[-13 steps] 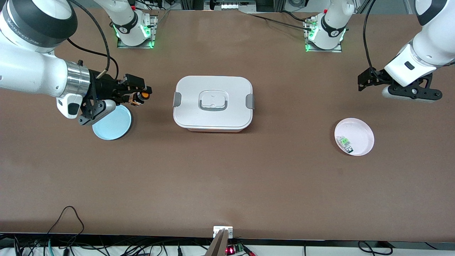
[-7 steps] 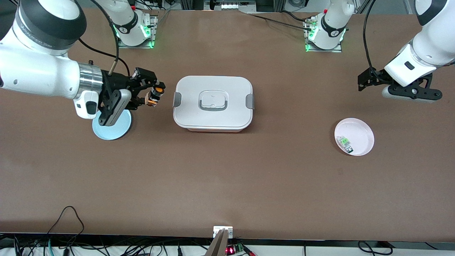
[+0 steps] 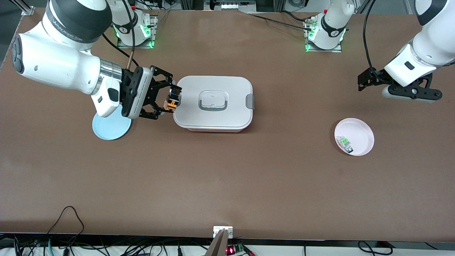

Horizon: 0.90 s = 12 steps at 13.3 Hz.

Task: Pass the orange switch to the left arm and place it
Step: 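Lift the orange switch with the right gripper over the white box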

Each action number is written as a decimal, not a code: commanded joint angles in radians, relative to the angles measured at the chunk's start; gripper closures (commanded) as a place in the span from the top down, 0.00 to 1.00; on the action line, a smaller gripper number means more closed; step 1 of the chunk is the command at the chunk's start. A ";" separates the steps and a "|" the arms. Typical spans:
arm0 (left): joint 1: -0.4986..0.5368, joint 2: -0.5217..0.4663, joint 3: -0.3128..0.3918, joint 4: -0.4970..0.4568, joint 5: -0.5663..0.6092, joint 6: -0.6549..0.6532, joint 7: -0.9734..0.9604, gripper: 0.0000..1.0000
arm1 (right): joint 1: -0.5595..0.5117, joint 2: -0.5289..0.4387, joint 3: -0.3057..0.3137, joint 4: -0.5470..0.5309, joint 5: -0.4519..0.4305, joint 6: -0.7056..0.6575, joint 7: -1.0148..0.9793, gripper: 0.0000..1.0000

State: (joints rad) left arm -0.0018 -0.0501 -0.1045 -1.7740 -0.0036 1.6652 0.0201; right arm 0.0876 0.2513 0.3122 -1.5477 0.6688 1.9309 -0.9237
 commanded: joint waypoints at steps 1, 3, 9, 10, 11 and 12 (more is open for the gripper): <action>0.005 0.012 -0.006 0.015 -0.074 -0.039 -0.002 1.00 | -0.002 -0.003 0.021 -0.005 0.055 0.057 -0.238 0.30; 0.006 0.018 -0.001 0.015 -0.146 -0.088 0.006 1.00 | -0.002 0.006 0.033 -0.024 0.145 0.106 -0.459 0.30; 0.003 0.090 -0.007 0.038 -0.386 -0.157 0.070 1.00 | -0.002 0.038 0.033 -0.137 0.572 0.131 -0.897 0.30; 0.005 0.090 -0.007 0.036 -0.480 -0.188 0.086 1.00 | -0.002 0.045 0.033 -0.137 0.592 0.129 -0.900 0.30; 0.006 0.096 -0.006 0.034 -0.577 -0.203 0.124 1.00 | -0.002 0.058 0.034 -0.135 0.612 0.123 -0.903 0.30; 0.006 0.119 -0.006 0.033 -0.672 -0.203 0.173 1.00 | -0.002 0.063 0.045 -0.135 0.638 0.122 -0.914 0.30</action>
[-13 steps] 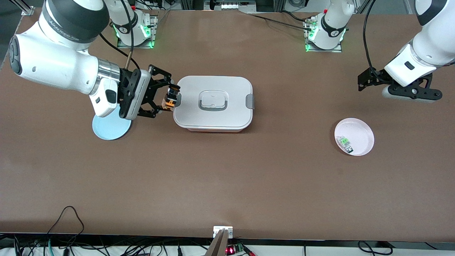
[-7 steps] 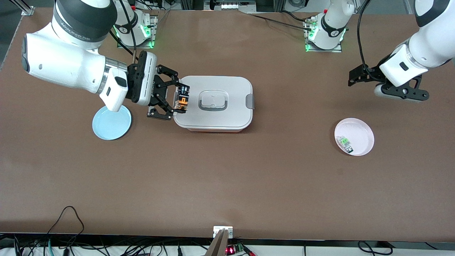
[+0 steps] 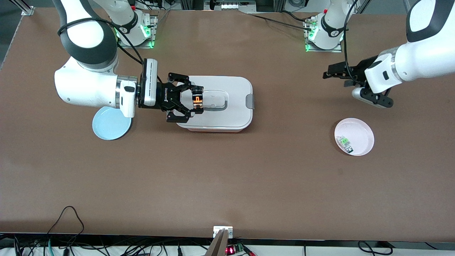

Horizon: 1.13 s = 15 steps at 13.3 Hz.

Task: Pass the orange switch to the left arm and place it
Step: 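Reach the left gripper toward the orange switch held by the right gripper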

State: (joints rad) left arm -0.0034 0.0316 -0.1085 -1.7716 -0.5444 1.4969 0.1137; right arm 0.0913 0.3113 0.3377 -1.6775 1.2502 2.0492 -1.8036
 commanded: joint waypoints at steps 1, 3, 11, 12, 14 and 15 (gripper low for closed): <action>0.008 0.074 -0.002 0.032 -0.220 -0.032 0.118 1.00 | -0.005 0.008 0.030 -0.005 0.080 0.002 -0.043 0.30; 0.014 0.152 0.004 0.032 -0.453 -0.011 0.190 1.00 | -0.004 0.026 0.050 -0.005 0.129 0.005 -0.057 0.30; -0.010 0.180 -0.084 0.018 -0.822 0.251 0.227 1.00 | 0.117 0.083 0.072 0.002 0.256 0.176 -0.077 0.30; -0.009 0.179 -0.108 0.008 -0.822 0.294 0.231 1.00 | 0.123 0.084 0.072 0.004 0.259 0.187 -0.077 0.30; -0.010 0.179 -0.126 0.000 -0.822 0.335 0.253 1.00 | 0.136 0.084 0.072 0.005 0.285 0.201 -0.077 0.30; -0.010 0.179 -0.143 -0.012 -0.822 0.379 0.256 0.99 | 0.140 0.084 0.072 0.005 0.288 0.215 -0.077 0.30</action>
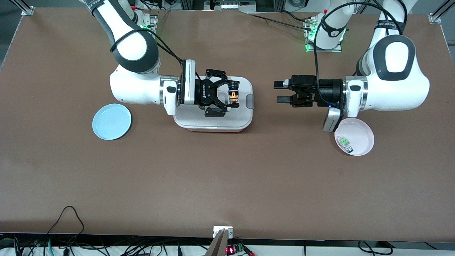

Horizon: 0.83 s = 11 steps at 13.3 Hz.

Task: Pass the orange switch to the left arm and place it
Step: 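Reach the left gripper toward the orange switch held by the right gripper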

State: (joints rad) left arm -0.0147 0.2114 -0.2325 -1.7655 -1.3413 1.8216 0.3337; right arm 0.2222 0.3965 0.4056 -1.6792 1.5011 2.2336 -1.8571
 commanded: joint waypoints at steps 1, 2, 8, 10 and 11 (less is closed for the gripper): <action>0.001 -0.001 -0.040 -0.032 -0.027 0.103 0.033 0.98 | 0.014 -0.001 0.004 0.007 0.039 0.040 -0.024 0.30; 0.001 -0.001 -0.053 -0.038 -0.038 0.134 0.022 0.98 | 0.016 -0.001 0.005 0.009 0.039 0.041 -0.024 0.30; -0.007 0.010 -0.097 -0.080 -0.210 0.248 -0.073 0.96 | 0.016 -0.001 0.004 0.007 0.039 0.040 -0.028 0.30; -0.014 0.016 -0.111 -0.077 -0.210 0.249 -0.116 0.96 | 0.016 -0.001 0.004 0.004 0.039 0.040 -0.039 0.30; -0.030 0.025 -0.111 -0.074 -0.214 0.249 -0.116 0.96 | 0.016 -0.001 0.005 0.004 0.039 0.040 -0.039 0.30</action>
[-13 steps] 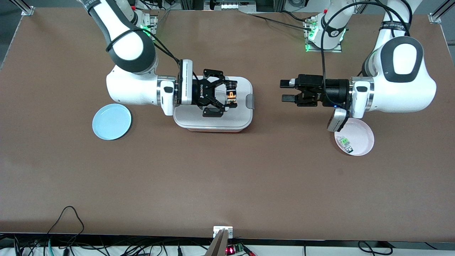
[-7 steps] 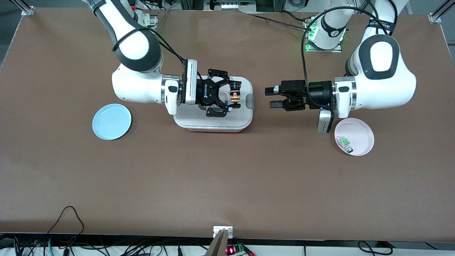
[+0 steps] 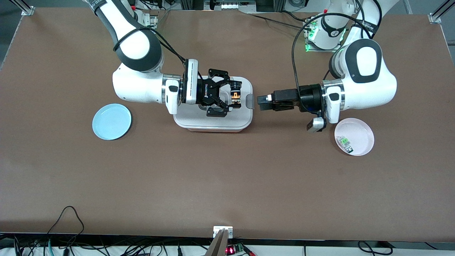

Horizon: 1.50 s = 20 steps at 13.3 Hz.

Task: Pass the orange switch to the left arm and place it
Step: 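Reach the left gripper toward the orange switch held by the right gripper, then grasp the switch with the left gripper while the right gripper opens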

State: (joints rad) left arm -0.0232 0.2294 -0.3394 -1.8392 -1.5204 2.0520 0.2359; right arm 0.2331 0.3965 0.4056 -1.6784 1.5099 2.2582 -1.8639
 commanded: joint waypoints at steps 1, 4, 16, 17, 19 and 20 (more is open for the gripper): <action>-0.023 0.007 -0.004 0.000 -0.037 0.019 -0.018 0.96 | 0.005 -0.001 0.004 0.003 0.030 0.015 -0.032 0.30; -0.084 0.007 -0.007 -0.003 -0.037 0.091 -0.018 0.96 | 0.005 -0.001 0.004 0.000 0.029 0.015 -0.035 0.30; -0.106 0.011 -0.007 -0.005 -0.035 0.114 0.002 0.17 | 0.005 0.001 0.004 -0.003 0.030 0.017 -0.052 0.30; -0.103 0.011 -0.007 -0.003 -0.035 0.114 0.002 0.11 | 0.005 -0.001 0.004 -0.003 0.030 0.017 -0.052 0.30; -0.101 0.011 -0.007 -0.003 -0.035 0.114 0.003 0.09 | 0.005 -0.001 0.004 -0.003 0.030 0.015 -0.052 0.31; -0.099 0.011 -0.007 -0.002 -0.034 0.114 0.002 0.08 | 0.005 -0.001 0.004 -0.003 0.030 0.015 -0.049 0.42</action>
State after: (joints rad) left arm -0.1334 0.2389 -0.3450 -1.8413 -1.5311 2.1588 0.2166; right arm 0.2355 0.3993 0.4052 -1.6815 1.5109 2.2685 -1.8990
